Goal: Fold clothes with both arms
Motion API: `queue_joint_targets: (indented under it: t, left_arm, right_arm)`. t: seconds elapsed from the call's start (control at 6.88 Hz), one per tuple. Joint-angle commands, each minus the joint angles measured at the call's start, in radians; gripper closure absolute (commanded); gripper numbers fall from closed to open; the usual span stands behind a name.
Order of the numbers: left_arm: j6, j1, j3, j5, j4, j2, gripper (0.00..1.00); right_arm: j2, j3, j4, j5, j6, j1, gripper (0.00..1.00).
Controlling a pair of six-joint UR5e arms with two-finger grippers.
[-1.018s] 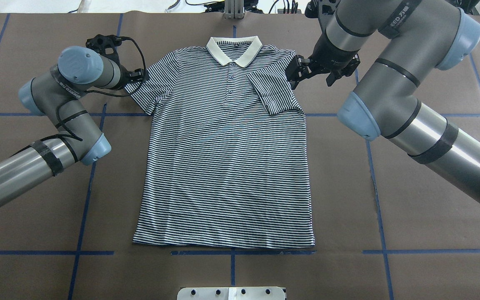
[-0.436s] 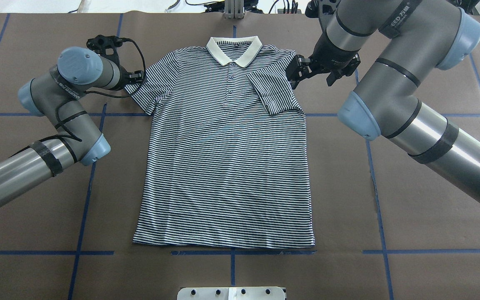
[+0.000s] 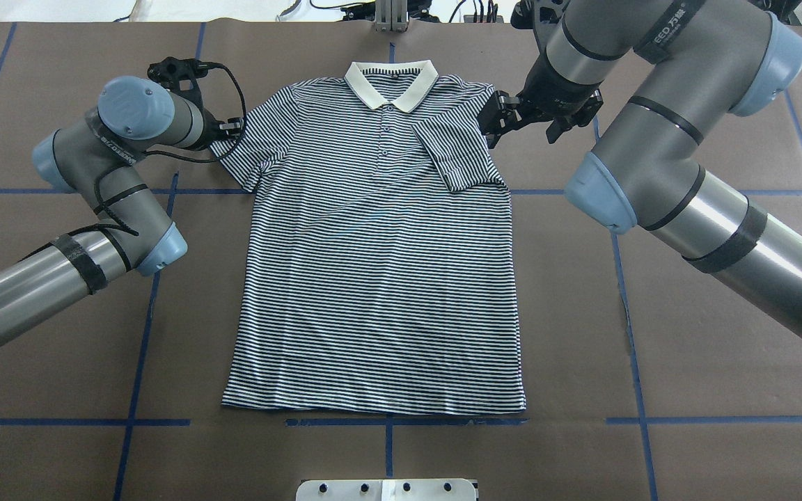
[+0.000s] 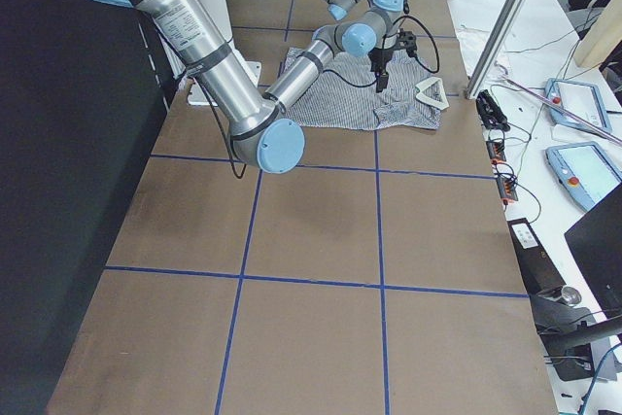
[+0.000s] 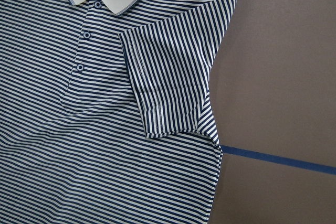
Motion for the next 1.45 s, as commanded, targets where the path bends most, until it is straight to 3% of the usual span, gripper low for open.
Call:
queue_joint_targets:
  t: [0.0,0.29,0.58,0.87,1.02,1.31]
  left_arm:
    - [-0.001,-0.002,-0.027,-0.002,0.006,0.0,1.0]
    - [-0.009,-0.002,-0.094,-0.024,0.081,0.0,1.0]
    - [-0.111,0.0,-0.163,-0.024,0.246,-0.083,1.0]
    - [-0.262,0.032,-0.089,-0.021,0.254,-0.205,1.0]
    - [-0.349,0.059,0.017,-0.016,0.241,-0.288,1.0]
    - [-0.427,0.075,0.096,-0.01,0.163,-0.313,1.0]
  right_arm:
    - [-0.002,0.0,0.0,0.0,0.0,0.0,0.0]
    - [-0.003,0.0,0.0,0.0,-0.002,0.0,0.0]
    - [-0.005,0.002,0.002,0.0,0.0,0.0,0.0]
    - [-0.026,0.026,0.029,-0.002,0.002,0.0,0.0]
    - [-0.047,0.028,0.069,-0.002,0.003,-0.001,0.0]
    - [-0.054,0.025,0.072,-0.002,0.002,-0.003,0.0]
